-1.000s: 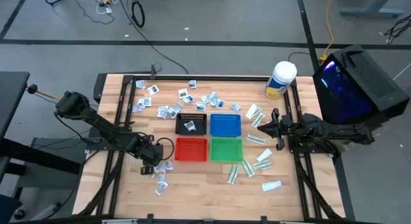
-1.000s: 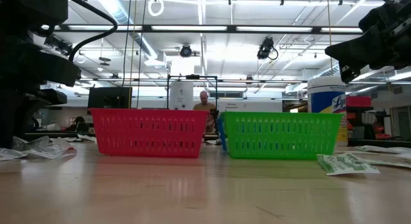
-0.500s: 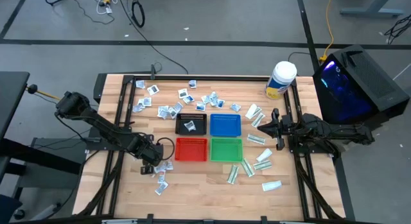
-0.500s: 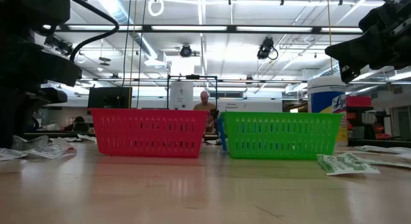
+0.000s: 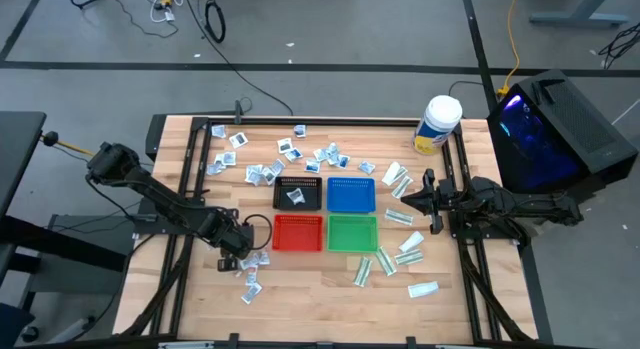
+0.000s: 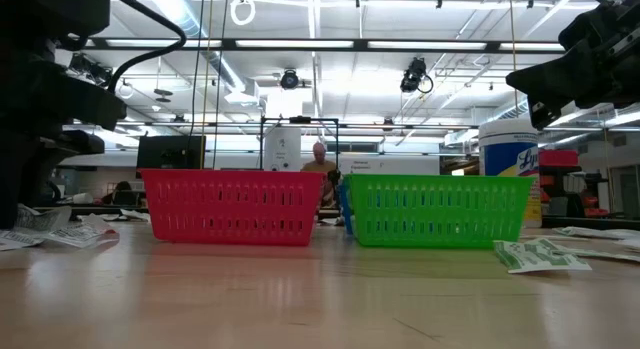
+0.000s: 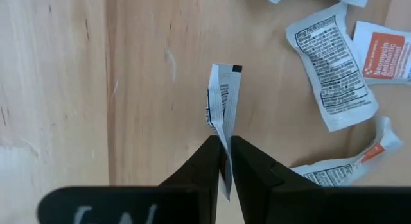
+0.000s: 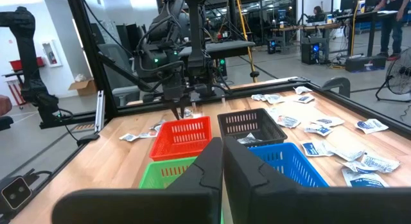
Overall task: Pick & Place First Aid Supplies
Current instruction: Put the orange ointment pack into the orange bin
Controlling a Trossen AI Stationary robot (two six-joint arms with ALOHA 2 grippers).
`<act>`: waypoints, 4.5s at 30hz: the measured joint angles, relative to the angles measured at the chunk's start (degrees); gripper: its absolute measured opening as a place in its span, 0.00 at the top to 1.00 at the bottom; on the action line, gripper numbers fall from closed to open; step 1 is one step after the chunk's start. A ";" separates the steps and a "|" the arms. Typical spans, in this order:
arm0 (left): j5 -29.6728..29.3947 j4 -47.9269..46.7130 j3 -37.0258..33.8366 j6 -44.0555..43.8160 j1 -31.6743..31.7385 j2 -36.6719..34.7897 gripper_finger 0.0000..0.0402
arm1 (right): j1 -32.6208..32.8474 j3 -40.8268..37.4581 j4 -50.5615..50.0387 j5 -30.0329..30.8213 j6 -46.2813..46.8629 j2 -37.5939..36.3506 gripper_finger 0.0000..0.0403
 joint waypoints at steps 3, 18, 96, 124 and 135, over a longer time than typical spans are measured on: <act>0.00 -0.09 0.02 0.18 0.00 0.00 0.89 | 0.01 0.02 0.01 -0.02 0.01 0.00 0.96; 0.02 -0.03 0.08 0.20 0.00 -0.09 0.94 | 0.01 0.01 0.00 -0.01 0.00 -0.02 0.96; -2.95 4.91 23.94 17.24 17.10 9.95 0.55 | -0.01 0.01 0.01 -0.01 -0.01 -0.01 0.96; 0.20 -13.99 23.83 -1.61 1.63 4.59 0.55 | -0.01 0.00 -0.01 0.00 -0.01 0.00 0.96; 4.04 -12.80 18.55 4.76 -8.61 4.61 0.55 | -0.01 0.00 0.01 0.00 0.01 -0.02 0.96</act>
